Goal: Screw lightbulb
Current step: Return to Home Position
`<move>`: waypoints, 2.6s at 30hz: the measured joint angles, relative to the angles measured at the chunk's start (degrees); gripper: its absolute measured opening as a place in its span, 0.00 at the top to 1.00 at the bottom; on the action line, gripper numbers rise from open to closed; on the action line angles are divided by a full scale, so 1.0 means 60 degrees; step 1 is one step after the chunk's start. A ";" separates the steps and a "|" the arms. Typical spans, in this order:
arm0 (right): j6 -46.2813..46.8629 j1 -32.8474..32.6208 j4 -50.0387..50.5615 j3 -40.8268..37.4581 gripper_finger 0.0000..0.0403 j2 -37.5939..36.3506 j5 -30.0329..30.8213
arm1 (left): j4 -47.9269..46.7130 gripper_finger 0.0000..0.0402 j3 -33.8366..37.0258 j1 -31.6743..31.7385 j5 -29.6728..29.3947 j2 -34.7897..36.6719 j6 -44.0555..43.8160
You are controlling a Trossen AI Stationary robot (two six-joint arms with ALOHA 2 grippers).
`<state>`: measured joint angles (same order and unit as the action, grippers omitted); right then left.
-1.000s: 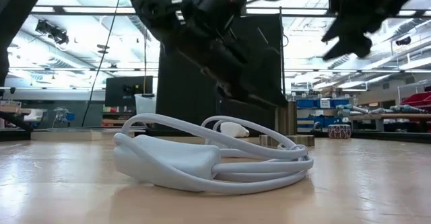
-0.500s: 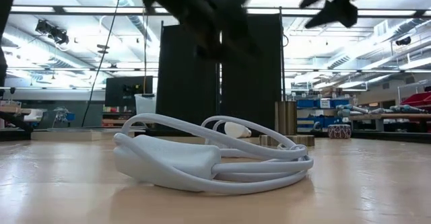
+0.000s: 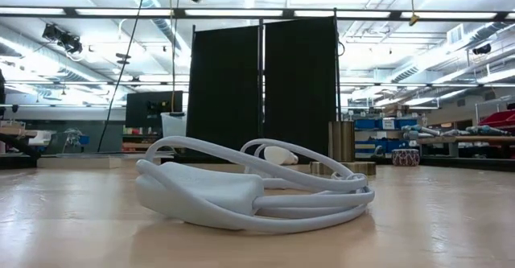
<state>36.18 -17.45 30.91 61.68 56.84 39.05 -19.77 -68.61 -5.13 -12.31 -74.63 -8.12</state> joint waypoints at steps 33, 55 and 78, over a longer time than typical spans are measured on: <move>-0.0056 -0.0186 -0.0266 -0.0876 0.27 -0.0252 -0.2273 | 0.0144 0.40 0.5118 -0.0433 0.0014 0.4280 -0.4307; -0.0057 -0.0186 -0.1227 -0.0879 0.27 -0.0252 -0.2277 | 0.3669 0.40 0.5117 -0.0446 0.0127 0.4404 -0.2181; -0.0054 -0.0186 -0.1649 -0.0876 0.27 -0.0249 -0.2280 | 0.7969 0.40 1.0074 -0.0312 -0.0876 0.6958 -0.2724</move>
<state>35.85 -18.57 21.02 56.42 55.35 25.36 28.05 -8.17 -7.01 -17.56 -32.88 -24.47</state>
